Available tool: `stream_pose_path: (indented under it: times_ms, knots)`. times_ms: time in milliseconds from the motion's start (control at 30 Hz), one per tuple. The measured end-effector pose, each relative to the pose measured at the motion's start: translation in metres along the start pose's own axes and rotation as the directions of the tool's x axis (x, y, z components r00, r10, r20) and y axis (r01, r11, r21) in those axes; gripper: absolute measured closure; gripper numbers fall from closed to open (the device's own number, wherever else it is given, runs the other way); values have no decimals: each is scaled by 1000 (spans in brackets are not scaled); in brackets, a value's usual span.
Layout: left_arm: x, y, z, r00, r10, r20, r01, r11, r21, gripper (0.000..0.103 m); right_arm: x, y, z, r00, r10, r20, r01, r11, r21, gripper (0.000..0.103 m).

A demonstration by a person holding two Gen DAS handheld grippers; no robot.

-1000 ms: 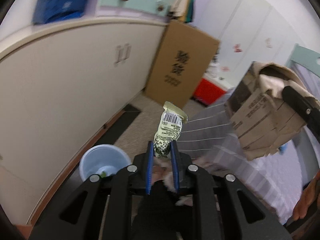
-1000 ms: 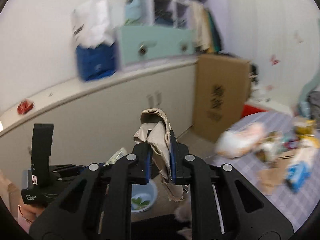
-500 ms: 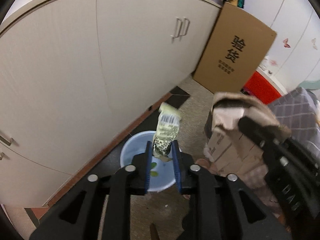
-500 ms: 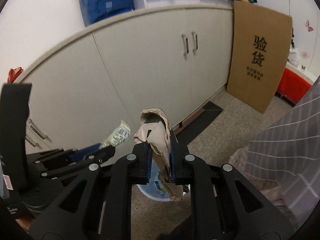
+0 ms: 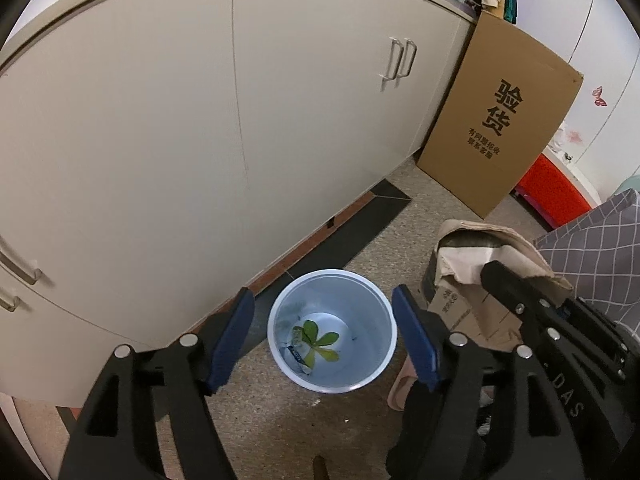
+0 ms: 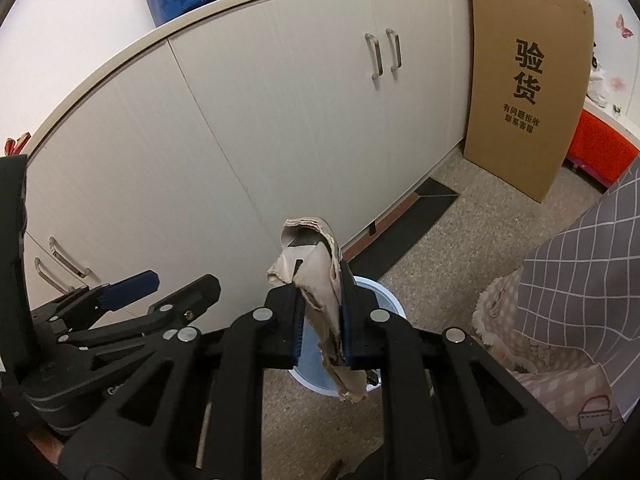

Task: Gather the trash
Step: 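Carry wrapper and brown paper to the wastebasket and release both, then move both tools back toward the table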

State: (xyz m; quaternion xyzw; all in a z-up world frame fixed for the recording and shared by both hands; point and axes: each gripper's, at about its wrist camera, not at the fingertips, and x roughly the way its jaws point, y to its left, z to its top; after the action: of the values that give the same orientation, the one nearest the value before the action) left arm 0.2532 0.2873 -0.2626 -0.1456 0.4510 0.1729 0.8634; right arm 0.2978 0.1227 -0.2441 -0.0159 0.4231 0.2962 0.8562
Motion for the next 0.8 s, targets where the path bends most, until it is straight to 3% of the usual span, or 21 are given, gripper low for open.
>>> stream_pose_path:
  times_ms: [300, 367, 400, 433, 467, 800]
  knots:
    - [-6, 14, 0, 997, 67, 26, -66, 998, -21, 27, 10, 2, 11, 1000, 24, 11, -24, 1000, 6, 88]
    - [-7, 16, 3, 995, 89, 33, -88, 996, -34, 26, 11, 5, 13, 999, 38, 31, -39, 999, 7, 83]
    - [-8, 19, 4, 994, 106, 38, -104, 994, -42, 25, 12, 6, 15, 998, 41, 53, -41, 999, 8, 72]
    - [-8, 21, 5, 992, 122, 42, -120, 992, -49, 25, 12, 7, 16, 997, 39, 64, -40, 999, 8, 48]
    - [-8, 21, 6, 990, 131, 43, -129, 990, -56, 24, 12, 8, 17, 996, 33, 77, -34, 999, 8, 43]
    - [-32, 18, 8, 990, 120, 73, -114, 990, -78, 24, -20, 0, 17, 994, 23, 106, -25, 999, 23, 42]
